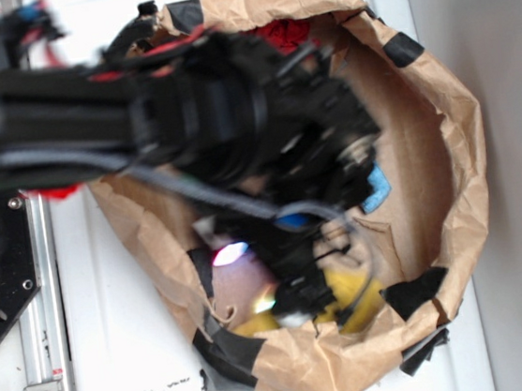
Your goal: Grab the yellow cloth.
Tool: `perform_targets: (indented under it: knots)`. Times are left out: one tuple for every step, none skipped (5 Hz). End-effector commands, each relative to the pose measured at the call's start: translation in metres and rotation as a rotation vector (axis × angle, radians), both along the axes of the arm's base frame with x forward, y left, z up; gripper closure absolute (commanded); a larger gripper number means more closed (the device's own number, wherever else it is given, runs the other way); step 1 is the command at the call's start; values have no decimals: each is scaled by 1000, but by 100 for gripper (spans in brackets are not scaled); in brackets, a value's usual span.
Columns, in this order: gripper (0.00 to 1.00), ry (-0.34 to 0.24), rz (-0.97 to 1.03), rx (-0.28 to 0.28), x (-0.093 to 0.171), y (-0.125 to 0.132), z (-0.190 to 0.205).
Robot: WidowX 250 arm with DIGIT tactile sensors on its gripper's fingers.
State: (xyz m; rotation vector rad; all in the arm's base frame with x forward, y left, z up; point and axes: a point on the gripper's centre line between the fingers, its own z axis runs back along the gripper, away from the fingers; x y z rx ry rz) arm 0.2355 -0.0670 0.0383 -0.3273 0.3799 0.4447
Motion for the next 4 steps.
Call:
perform_targets:
  knots:
    - [0, -190, 13, 1, 11, 18, 42]
    - [0, -174, 84, -77, 15, 16, 35]
    - [0, -105, 61, -157, 15, 0, 20]
    - [0, -61, 26, -151, 6, -15, 4]
